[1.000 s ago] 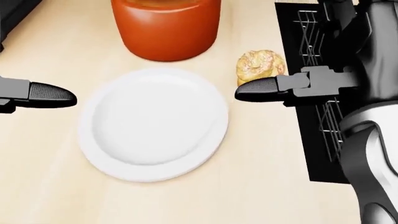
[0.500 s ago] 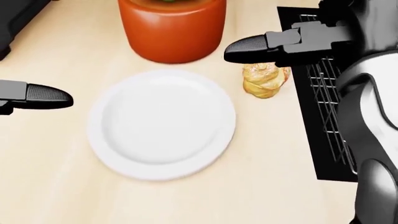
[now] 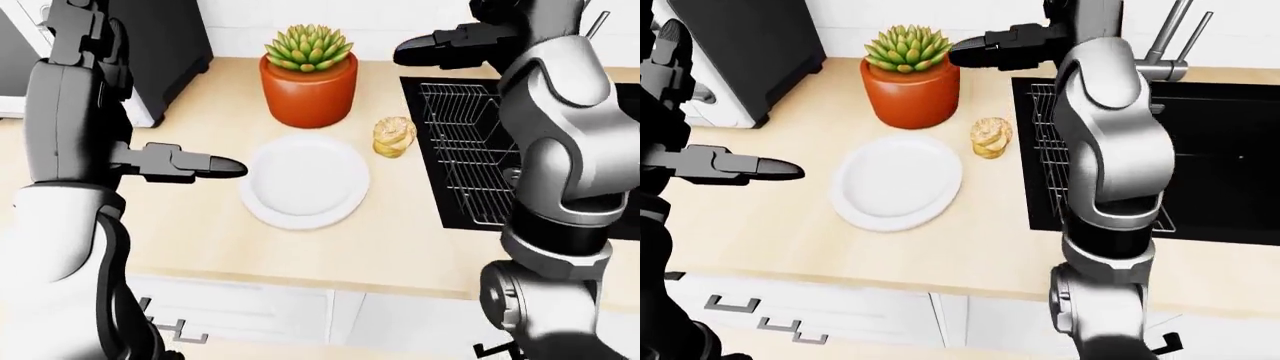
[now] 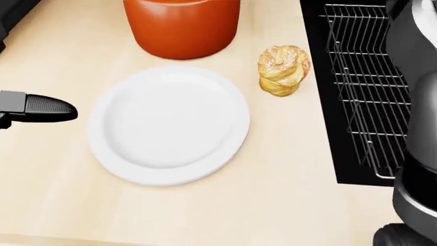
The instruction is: Place the pastries on the plates.
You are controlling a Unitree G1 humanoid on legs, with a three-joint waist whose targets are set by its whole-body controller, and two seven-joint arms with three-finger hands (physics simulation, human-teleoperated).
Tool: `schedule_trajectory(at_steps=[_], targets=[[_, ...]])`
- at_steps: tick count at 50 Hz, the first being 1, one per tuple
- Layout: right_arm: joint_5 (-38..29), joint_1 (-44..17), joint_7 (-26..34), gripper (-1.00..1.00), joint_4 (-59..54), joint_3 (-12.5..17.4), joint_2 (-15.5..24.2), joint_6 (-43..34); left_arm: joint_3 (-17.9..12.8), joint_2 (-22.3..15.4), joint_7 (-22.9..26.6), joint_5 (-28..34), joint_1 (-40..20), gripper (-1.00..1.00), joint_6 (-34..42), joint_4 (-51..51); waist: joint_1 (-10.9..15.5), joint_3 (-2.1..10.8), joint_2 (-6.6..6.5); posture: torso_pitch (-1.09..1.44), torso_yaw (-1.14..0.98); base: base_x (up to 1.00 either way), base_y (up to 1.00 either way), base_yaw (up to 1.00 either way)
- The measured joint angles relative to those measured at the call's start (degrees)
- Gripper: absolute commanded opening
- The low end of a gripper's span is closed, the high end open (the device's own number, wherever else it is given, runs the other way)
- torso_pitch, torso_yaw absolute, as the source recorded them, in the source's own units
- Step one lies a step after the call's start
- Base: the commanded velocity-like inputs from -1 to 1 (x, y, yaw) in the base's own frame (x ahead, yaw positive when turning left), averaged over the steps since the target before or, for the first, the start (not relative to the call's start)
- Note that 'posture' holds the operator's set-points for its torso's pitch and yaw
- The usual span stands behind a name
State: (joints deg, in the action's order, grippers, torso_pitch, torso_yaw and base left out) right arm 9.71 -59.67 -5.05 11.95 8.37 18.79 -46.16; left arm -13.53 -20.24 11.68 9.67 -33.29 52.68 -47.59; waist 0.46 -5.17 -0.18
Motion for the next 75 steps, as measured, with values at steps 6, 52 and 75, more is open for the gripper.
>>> schedule_trajectory(at_steps=[6,52,75], targets=[[-2.7,-4.6,2.3,1.0,-10.0,-1.4,1.0,2.0,-0.3,-0.4,-0.1,-0.5,-0.3,1.0,0.1,0.1,-0.2,-0.01,-0.13,0.06,0.0,0.0,0.0,0.0],[-22.7,-14.9,33.4,1.0,-66.9,-3.8,2.5,37.5,-0.6,-0.6,-1.1,-1.7,0.5,1.0,0.0,-0.1,-0.3,0.07,-0.14,0.06,0.0,0.0,0.0,0.0],[-33.7,-10.4,34.9,1.0,-67.4,-5.4,-0.2,38.4,-1.0,-0.8,-0.9,-2.1,0.8,1.0,0.5,-0.7,-0.5,0.28,-0.61,0.06,0.0,0.0,0.0,0.0]])
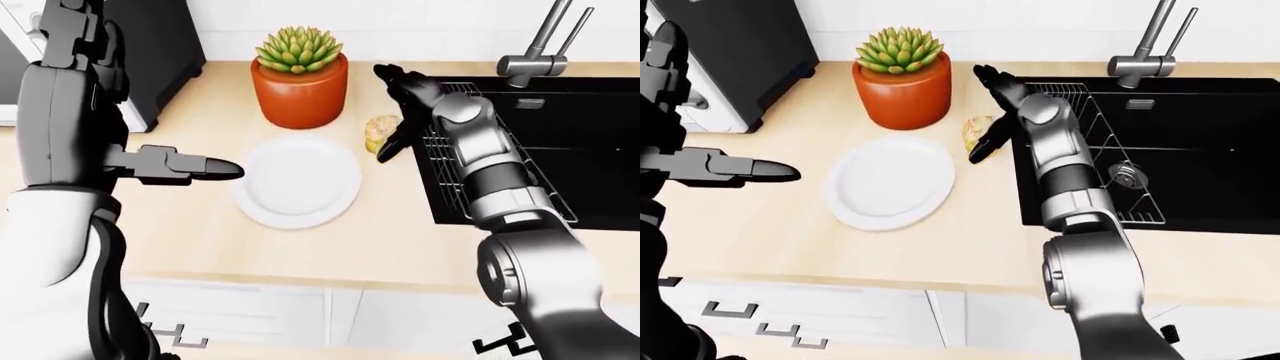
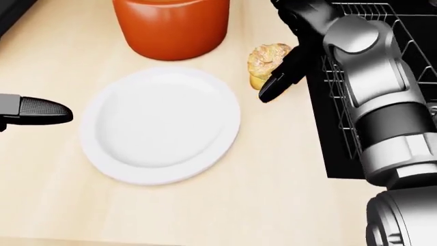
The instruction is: Place the pastries on the plates.
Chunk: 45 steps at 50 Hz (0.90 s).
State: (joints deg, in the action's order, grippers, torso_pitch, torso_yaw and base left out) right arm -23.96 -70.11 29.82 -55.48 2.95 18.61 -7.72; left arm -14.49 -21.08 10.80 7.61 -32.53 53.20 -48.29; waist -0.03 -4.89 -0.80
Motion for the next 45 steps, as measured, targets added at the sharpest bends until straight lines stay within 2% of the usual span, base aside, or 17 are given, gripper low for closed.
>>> schedule_trajectory(at_steps=[16,18,22,27,42,45], targets=[[-3.7,1.9,0.2,1.0,-0.3,-0.7,-0.5,2.3,-0.3,0.0,0.0,0.1,0.7,1.0,0.3,-0.8,-0.2,0.18,-0.11,0.06,0.0,0.0,0.0,0.0],[-4.2,1.4,-0.5,0.95,-1.8,-0.8,-0.3,3.0,-0.2,-0.1,0.0,0.1,0.4,1.0,0.5,-0.8,-0.1,0.14,-0.12,0.06,0.0,0.0,0.0,0.0],[-5.7,0.9,-1.6,0.68,-3.1,-0.8,0.2,3.8,-0.5,-0.6,0.2,0.0,-0.4,1.0,1.1,-0.7,-0.1,0.15,-0.1,0.06,0.0,0.0,0.0,0.0],[-6.4,0.9,-1.7,0.47,-3.1,-0.7,0.2,4.1,-0.2,-0.7,0.2,0.0,-0.7,1.0,1.1,-0.3,-0.2,0.21,-0.11,0.06,0.0,0.0,0.0,0.0],[-7.7,1.8,-1.4,0.15,-1.6,-0.6,0.6,4.7,-1.1,-1.2,0.4,-0.3,-0.2,1.0,1.7,-1.6,-0.1,0.19,0.04,0.06,0.0,0.0,0.0,0.0],[-7.8,1.9,-1.4,0.0,-1.1,-0.5,0.6,4.9,-1.3,-1.2,0.4,-0.4,0.0,1.0,1.9,-2.0,0.0,0.21,0.05,0.06,0.0,0.0,0.0,0.0]])
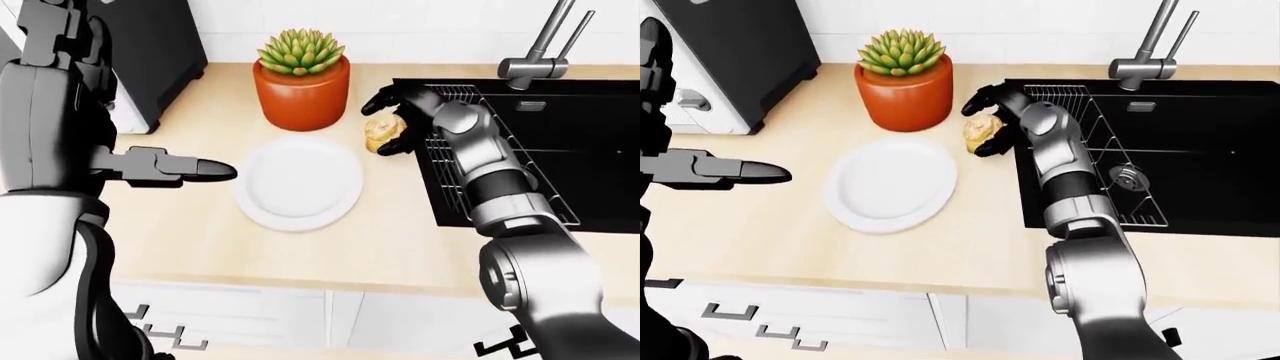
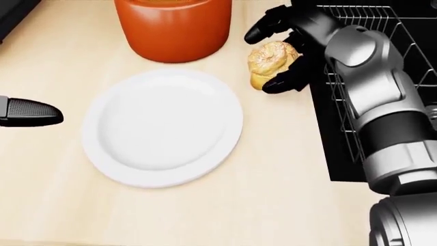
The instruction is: Place the pastries on the plates.
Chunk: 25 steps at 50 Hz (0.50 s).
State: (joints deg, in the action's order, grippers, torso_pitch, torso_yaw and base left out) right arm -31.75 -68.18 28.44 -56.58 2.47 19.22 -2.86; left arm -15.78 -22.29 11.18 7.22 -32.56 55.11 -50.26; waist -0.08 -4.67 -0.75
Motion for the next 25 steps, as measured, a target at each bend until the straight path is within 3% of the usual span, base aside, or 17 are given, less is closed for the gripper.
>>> schedule_trajectory(at_steps=[3,4,9,13,25], targets=[[-0.1,0.0,-0.2,-0.18,0.2,0.1,0.1,0.5,-0.1,-0.1,0.0,0.0,0.2,1.0,0.1,-0.2,0.0,-0.04,0.0,0.06,0.0,0.0,0.0,0.0],[-0.1,-0.1,-0.3,-0.36,0.2,0.1,0.2,0.6,-0.2,-0.2,0.0,0.0,0.2,1.0,0.1,-0.3,0.0,-0.07,0.0,0.06,0.0,0.0,0.0,0.0],[0.0,-0.1,-0.3,-0.62,0.9,0.2,0.3,0.6,-0.3,-0.3,0.1,-0.2,0.2,1.0,0.3,-0.5,0.0,-0.25,-0.05,0.06,0.0,0.0,0.0,0.0],[0.2,-0.2,-0.1,-1.0,1.8,0.3,0.4,0.2,-0.2,-0.5,0.1,-0.3,-0.3,1.0,0.7,-0.3,0.0,-0.41,-0.08,0.06,0.0,0.0,0.0,0.0],[0.7,-1.2,2.6,-1.0,9.8,0.1,-0.2,-1.8,0.6,-0.7,-0.1,-0.2,-1.6,1.0,0.9,0.6,-0.2,-0.5,-0.2,0.06,0.0,0.0,0.0,0.0]])
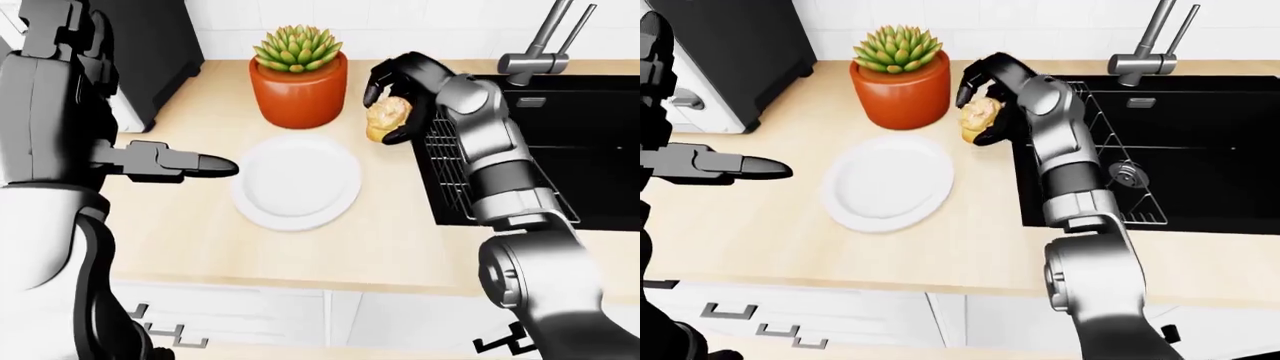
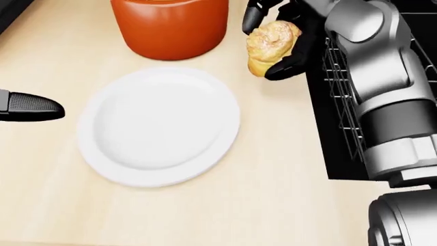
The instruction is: Place the pastries on the plates.
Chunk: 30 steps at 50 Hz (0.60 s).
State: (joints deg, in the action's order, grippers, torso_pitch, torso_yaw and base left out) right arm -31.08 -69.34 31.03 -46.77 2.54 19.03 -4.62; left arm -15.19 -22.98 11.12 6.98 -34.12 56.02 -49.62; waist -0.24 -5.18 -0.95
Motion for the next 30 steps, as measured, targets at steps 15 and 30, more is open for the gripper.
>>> schedule_trajectory(at_steps=[15,30], targets=[[3.2,2.7,14.2,-1.0,24.1,-3.0,-8.2,-7.8,-0.5,0.3,0.1,0.0,1.3,1.0,-0.5,-0.4,-0.1,-0.19,-0.18,0.06,0.0,0.0,0.0,0.0],[2.2,1.4,17.7,-1.0,23.1,-5.5,-14.6,-8.0,-1.2,0.5,0.0,-0.1,2.6,1.0,-0.9,-1.3,-0.5,-0.08,-0.74,0.06,0.0,0.0,0.0,0.0]])
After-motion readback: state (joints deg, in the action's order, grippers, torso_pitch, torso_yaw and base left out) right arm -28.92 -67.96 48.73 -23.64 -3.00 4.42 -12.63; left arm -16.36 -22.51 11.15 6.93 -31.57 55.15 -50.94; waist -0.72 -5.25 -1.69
